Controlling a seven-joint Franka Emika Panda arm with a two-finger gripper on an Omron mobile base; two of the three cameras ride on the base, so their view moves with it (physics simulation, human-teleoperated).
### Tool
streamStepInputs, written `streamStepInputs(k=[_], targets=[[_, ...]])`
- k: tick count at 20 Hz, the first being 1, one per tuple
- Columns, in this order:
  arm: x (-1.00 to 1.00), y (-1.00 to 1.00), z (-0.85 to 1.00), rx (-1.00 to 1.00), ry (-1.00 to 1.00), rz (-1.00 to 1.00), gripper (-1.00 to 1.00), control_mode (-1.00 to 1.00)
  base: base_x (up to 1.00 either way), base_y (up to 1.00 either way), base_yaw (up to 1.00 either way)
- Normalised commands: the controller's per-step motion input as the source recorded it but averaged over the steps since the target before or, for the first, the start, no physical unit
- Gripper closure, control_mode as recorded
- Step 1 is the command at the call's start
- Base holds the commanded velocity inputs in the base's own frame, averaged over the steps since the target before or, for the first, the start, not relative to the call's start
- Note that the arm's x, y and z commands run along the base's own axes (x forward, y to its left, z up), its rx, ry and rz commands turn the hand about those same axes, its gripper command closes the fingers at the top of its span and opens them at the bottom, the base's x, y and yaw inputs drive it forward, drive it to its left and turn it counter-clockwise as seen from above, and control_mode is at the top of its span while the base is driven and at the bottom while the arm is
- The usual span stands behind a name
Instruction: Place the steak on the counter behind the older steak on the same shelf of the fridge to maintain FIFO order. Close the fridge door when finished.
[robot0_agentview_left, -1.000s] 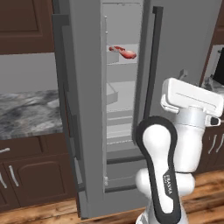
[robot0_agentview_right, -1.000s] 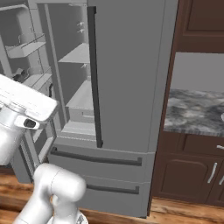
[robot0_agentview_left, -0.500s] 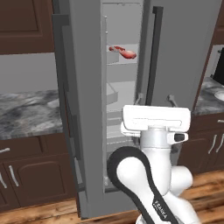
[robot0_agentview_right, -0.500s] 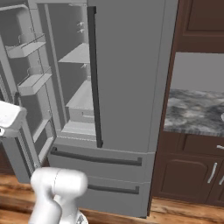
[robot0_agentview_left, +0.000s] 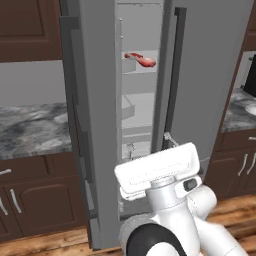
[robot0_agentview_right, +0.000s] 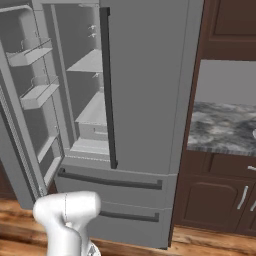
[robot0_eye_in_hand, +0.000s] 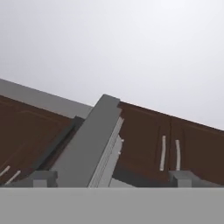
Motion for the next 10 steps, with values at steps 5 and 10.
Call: streamStepInputs(k=[5, 10], targets=[[-0.49, 1.0, -0.26, -0.11, 0.09, -0.05, -1.0, -1.0, 0.0, 0.0, 0.0], [-0.04, 0.98, -0.18, -0.09, 0.19, -0.19, -1.0, -1.0, 0.0, 0.0, 0.0]])
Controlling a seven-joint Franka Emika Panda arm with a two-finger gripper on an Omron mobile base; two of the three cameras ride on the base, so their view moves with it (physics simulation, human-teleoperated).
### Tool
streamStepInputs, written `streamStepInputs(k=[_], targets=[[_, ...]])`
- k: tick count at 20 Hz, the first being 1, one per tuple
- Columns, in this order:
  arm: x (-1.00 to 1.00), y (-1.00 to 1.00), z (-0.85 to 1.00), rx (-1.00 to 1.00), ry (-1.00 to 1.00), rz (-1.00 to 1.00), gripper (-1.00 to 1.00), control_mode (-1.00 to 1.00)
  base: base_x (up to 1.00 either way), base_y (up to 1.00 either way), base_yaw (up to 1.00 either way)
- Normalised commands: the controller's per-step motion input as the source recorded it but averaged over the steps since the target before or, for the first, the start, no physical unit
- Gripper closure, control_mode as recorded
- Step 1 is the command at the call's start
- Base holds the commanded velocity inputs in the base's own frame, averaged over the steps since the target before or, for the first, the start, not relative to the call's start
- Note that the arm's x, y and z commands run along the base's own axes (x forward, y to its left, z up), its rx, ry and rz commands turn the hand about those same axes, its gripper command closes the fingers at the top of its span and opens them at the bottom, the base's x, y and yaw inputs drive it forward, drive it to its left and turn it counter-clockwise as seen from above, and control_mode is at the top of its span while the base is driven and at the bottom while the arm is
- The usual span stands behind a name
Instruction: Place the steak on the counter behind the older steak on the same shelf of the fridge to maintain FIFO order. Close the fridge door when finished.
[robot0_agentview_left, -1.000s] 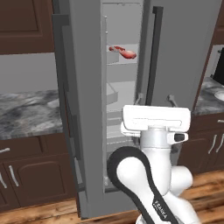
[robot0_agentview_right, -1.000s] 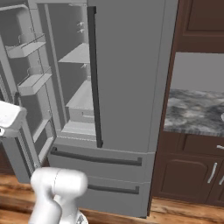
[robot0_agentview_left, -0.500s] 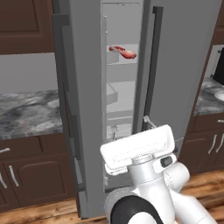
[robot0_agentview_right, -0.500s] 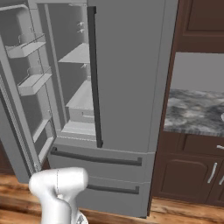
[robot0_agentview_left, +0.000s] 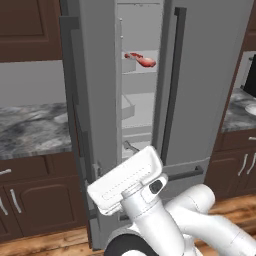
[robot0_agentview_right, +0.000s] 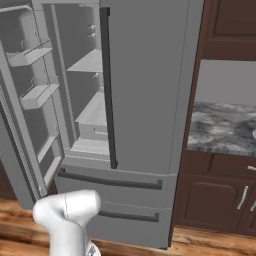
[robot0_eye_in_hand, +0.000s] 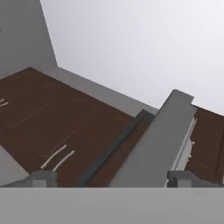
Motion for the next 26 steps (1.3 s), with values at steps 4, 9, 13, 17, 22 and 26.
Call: streamStepInputs(k=[4, 9, 13, 17, 22, 26], targets=[[0.0, 0.97, -0.19, -0.08, 0.23, -0.28, -1.0, -1.0, 0.0, 0.0, 0.0], [0.0, 0.95, -0.26, -0.07, 0.24, -0.29, -1.0, -1.0, 0.0, 0.0, 0.0], [0.14, 0.72, -0.23, -0.03, 0.27, -0.35, -1.0, -1.0, 0.0, 0.0, 0.0], [0.38, 0.45, -0.1, 0.0, 0.34, -0.4, -1.0, -1.0, 0.0, 0.0, 0.0], [0.4, 0.24, -0.05, 0.0, 0.37, -0.39, -1.0, -1.0, 0.0, 0.0, 0.0], [0.16, -0.01, -0.02, 0.0, 0.34, -0.41, -1.0, -1.0, 0.0, 0.0, 0.0]])
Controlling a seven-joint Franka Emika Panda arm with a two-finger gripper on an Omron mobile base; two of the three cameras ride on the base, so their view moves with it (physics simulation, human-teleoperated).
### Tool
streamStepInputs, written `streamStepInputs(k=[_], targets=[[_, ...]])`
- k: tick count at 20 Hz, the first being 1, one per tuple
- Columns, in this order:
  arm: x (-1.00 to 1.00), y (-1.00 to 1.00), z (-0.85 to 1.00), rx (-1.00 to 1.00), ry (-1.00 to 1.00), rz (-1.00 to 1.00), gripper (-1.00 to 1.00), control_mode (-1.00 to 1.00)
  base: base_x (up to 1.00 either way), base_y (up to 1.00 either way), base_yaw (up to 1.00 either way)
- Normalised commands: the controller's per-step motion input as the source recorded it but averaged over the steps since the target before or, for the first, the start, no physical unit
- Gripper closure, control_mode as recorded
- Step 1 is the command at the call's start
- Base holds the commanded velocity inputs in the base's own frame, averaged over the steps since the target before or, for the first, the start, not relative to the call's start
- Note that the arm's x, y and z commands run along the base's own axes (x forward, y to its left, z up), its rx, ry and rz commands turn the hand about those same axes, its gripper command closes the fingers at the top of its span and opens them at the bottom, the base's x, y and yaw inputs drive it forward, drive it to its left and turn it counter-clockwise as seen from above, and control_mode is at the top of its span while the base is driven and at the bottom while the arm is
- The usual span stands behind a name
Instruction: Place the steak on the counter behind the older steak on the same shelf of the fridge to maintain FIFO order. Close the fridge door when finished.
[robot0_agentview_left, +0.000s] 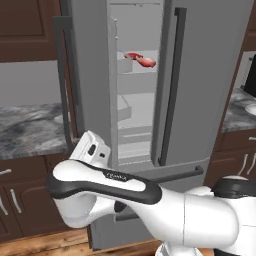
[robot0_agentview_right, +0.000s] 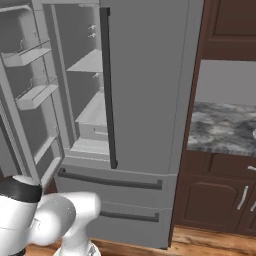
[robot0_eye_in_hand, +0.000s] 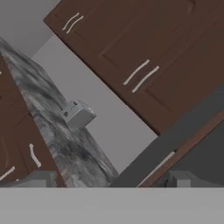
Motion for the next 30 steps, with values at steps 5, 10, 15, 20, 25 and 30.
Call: streamStepInputs(k=[5, 10, 15, 20, 25, 30], targets=[[-0.3, -0.34, 0.0, 0.04, 0.2, -0.45, -1.0, -1.0, 0.0, 0.0, 0.0], [-0.55, -0.53, 0.0, 0.08, 0.16, -0.52, -1.0, -1.0, 0.0, 0.0, 0.0], [-0.41, -0.48, 0.01, 0.06, 0.17, -0.55, -1.0, -1.0, 0.0, 0.0, 0.0], [-0.09, -0.38, 0.17, 0.01, 0.22, -0.54, -1.0, -1.0, 0.0, 0.0, 0.0], [0.0, -0.25, 0.27, 0.0, 0.22, -0.52, -1.0, -1.0, 0.0, 0.0, 0.0], [0.04, -0.05, 0.3, 0.0, 0.17, -0.46, -1.0, -1.0, 0.0, 0.0, 0.0]])
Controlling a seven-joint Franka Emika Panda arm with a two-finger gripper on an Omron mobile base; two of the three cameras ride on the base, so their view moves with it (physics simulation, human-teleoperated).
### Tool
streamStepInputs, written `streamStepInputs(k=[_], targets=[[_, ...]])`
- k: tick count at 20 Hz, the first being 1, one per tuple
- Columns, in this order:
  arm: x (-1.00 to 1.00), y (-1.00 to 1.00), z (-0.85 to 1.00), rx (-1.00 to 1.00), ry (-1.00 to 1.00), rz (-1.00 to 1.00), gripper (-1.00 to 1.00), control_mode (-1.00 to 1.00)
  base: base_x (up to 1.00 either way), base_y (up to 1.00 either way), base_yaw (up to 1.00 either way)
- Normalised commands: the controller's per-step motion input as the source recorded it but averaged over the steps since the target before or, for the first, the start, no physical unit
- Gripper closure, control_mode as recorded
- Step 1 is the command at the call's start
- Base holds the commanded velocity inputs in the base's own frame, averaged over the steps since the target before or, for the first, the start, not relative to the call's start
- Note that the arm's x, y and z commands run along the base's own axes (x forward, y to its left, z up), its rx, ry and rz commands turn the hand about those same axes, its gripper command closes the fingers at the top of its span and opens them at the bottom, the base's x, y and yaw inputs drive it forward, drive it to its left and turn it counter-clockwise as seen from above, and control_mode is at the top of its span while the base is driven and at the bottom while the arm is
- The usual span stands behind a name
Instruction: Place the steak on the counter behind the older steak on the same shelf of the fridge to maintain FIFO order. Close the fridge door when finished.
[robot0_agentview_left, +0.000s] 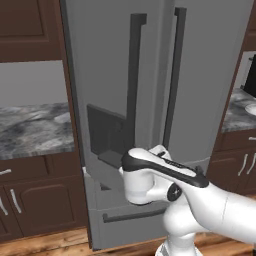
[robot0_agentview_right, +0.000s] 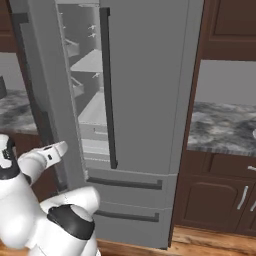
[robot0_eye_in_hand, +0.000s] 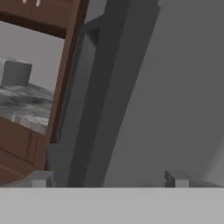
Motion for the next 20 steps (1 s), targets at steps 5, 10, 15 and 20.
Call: streamStepInputs(k=[5, 10, 15, 20], targets=[[0.19, -0.02, 0.46, -0.07, 0.11, -0.38, -1.0, -1.0, 0.0, 0.0, 0.0], [0.42, 0.0, 0.47, -0.13, 0.08, -0.34, -1.0, -1.0, 0.0, 0.0, 0.0], [0.52, 0.0, 0.21, -0.08, 0.1, -0.3, -1.0, -1.0, 0.0, 0.0, 0.0], [0.54, -0.03, 0.12, -0.04, 0.07, -0.24, -1.0, -1.0, 0.0, 0.0, 0.0]])
